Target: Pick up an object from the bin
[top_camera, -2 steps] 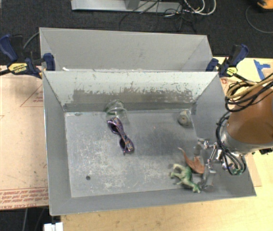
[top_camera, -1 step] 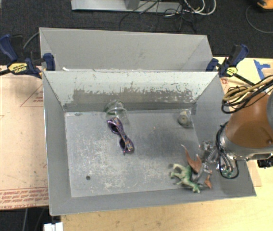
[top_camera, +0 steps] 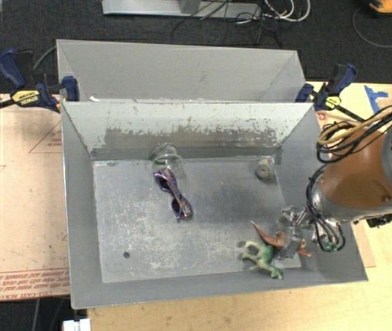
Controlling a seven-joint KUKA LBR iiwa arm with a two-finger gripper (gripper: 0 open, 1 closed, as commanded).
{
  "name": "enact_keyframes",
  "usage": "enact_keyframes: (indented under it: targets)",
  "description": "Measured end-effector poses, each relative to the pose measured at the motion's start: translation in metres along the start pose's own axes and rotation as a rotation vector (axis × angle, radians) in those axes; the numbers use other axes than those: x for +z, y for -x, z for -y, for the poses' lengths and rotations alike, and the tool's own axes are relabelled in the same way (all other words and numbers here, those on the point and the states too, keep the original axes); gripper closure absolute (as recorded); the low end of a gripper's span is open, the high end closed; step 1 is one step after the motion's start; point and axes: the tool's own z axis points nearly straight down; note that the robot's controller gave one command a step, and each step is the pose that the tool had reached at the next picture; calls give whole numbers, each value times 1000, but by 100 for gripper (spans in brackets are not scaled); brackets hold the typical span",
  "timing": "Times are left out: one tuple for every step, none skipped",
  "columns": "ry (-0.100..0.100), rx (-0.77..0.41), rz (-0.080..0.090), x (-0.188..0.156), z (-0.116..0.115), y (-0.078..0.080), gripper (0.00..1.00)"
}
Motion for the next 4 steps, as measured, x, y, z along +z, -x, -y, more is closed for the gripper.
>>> enact_keyframes:
  targets:
    - [0,0,0,0,0,0,100]
    - [0,0,-1,-3,0,0,100]
    - [1,0,-1,-14,0,0,100]
    - [1,-1,-1,-21,-1,0,100]
